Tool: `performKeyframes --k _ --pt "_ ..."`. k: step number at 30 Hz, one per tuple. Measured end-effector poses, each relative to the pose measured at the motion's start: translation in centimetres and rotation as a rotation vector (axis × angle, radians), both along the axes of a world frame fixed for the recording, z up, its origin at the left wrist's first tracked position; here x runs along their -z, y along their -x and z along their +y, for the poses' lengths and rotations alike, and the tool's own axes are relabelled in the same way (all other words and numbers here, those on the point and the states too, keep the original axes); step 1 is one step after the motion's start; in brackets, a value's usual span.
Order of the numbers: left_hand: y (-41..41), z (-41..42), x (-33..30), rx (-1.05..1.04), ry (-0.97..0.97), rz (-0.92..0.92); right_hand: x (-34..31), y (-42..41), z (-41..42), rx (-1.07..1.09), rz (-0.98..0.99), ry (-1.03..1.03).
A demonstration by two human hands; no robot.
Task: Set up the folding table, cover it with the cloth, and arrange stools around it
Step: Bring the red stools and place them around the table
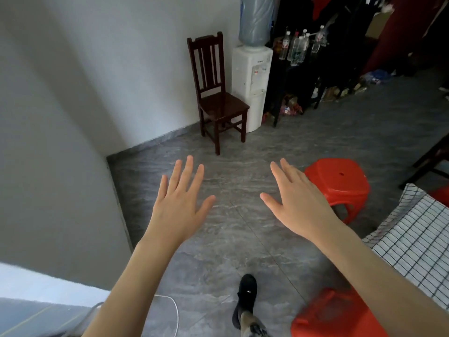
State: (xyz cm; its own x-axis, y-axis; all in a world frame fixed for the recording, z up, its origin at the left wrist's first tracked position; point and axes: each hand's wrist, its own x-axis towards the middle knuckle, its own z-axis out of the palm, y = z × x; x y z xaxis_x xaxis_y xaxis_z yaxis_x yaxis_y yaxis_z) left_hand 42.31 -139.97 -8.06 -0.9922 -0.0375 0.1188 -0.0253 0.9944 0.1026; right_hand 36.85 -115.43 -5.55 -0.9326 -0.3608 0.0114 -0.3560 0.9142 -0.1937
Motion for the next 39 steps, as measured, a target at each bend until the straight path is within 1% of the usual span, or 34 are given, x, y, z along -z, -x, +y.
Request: performKeyframes --k 4,12,20,28,32,36,39 --pt "7.2 0.5 -0.1 0.052 0.06 0.007 0.3 7.0 0.1 0.025 0.001 0.051" --pt "21.6 2.4 -0.8 0.091 0.025 -0.087 0.4 20.8 2.1 -0.002 -0.104 0.091" --pt "31.8 2.2 -0.4 0.098 0.047 -0.062 0.5 31.3 1.5 -0.026 -0.155 0.08" --pt "44.0 -1.3 1.2 0.137 0.01 -0.123 1.6 42.9 -3.4 -0.036 -0.206 0.038" --pt "51.9 -4.7 1.1 0.19 0.007 -0.106 1.1 50.2 -7.3 -0.009 -0.206 0.052" --pt "60.1 -8.5 -0.3 0.208 0.01 -0.096 0.8 56.7 -10.4 0.052 -0.201 0.067" --pt "65.6 -9.7 -1.0 0.265 0.044 -0.094 1.1 60.5 -11.1 0.123 -0.197 0.1"
